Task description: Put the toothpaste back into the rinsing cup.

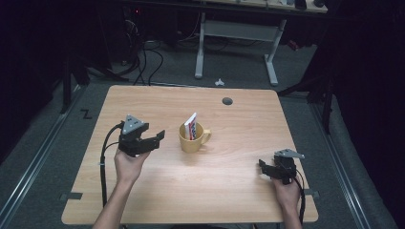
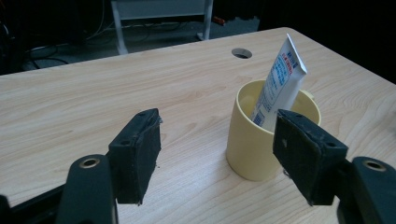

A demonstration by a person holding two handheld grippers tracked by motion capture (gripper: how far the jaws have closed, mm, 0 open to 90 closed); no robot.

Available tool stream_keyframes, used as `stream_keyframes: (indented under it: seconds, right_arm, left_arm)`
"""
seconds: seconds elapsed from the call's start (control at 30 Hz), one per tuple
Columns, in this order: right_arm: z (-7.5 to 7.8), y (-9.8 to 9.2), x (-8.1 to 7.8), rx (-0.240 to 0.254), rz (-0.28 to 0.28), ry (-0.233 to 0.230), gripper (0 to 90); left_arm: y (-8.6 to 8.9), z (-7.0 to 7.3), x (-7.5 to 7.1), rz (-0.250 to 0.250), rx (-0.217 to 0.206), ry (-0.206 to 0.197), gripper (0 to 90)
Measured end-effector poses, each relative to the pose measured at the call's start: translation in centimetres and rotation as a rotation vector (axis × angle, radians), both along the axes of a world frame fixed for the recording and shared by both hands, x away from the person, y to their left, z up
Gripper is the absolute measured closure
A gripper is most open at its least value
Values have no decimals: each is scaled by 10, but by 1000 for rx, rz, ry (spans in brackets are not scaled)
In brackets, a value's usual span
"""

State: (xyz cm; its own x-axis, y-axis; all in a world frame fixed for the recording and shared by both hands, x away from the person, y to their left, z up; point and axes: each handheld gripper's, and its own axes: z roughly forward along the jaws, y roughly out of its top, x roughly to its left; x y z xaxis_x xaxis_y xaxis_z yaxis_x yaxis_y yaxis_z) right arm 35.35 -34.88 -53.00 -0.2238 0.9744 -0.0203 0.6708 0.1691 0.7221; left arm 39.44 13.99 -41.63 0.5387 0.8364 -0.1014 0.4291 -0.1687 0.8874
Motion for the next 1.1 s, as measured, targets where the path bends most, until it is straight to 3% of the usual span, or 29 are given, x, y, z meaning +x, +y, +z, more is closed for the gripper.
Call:
stream_keyframes:
  seconds: [0.9,1.1]
  right_arm:
    - [0,0,0,0,0,1,301]
    - [0,0,0,0,1,1,300]
  left_arm:
    - [16,-7,-11,33,-19,4,337]
    - [17,-11,-14,40,-8,4,338]
